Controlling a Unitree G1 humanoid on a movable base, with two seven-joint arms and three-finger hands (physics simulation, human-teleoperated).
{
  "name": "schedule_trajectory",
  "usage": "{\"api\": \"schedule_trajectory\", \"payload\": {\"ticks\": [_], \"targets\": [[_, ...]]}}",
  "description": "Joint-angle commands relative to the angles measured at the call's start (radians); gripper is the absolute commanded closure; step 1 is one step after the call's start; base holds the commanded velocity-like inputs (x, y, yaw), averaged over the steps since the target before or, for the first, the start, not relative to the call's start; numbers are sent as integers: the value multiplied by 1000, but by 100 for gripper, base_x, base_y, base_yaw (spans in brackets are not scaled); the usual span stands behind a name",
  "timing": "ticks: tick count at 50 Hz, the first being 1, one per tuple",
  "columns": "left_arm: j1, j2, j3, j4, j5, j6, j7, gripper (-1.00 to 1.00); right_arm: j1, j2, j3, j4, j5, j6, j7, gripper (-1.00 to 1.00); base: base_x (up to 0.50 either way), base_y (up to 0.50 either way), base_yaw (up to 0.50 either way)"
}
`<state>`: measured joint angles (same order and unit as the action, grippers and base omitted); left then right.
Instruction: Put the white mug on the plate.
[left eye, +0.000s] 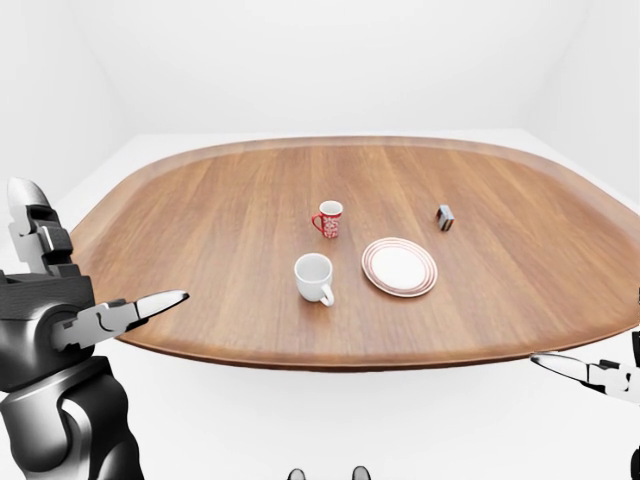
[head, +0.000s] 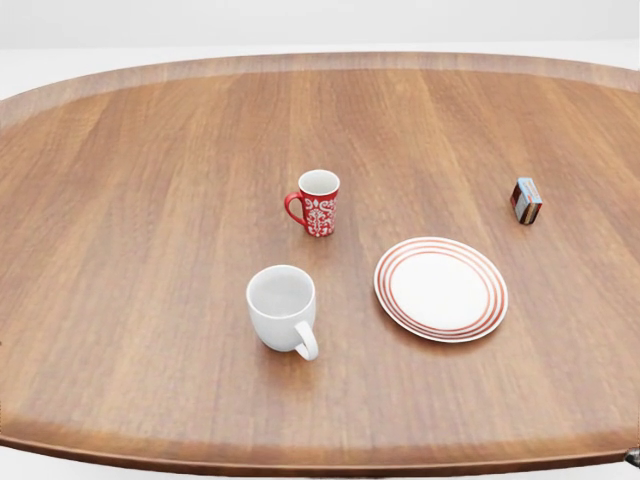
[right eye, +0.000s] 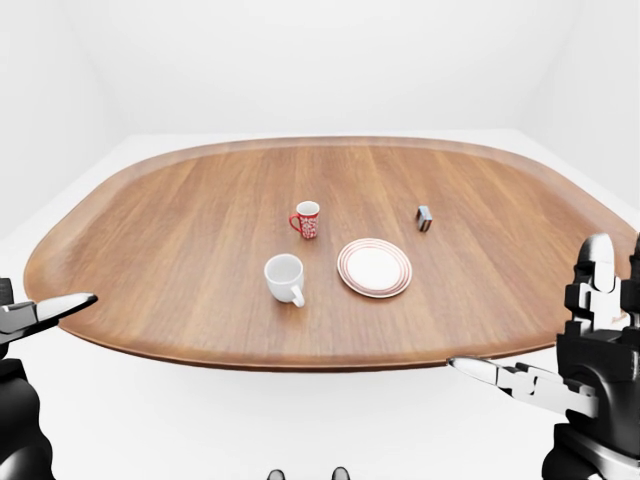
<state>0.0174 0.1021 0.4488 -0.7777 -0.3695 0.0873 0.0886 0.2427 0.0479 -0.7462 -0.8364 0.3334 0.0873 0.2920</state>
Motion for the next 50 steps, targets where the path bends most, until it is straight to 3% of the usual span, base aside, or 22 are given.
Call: {"api": "schedule_trajectory", "payload": {"ticks": [1, 44, 50], "targets": [[0, -3, -14, -10, 14, 0, 1, -100, 6, 6, 37, 1, -34, 0, 20, -100, 38, 0, 0], [2, -9, -21, 4, 24, 0, -5, -100, 5, 12, 63, 11, -60, 0, 26, -100, 38, 0, 0], [3, -10, -23, 4, 26, 0, -5, -100, 3, 13, 98, 13, -93, 0, 24, -100, 12, 0, 0]]}}
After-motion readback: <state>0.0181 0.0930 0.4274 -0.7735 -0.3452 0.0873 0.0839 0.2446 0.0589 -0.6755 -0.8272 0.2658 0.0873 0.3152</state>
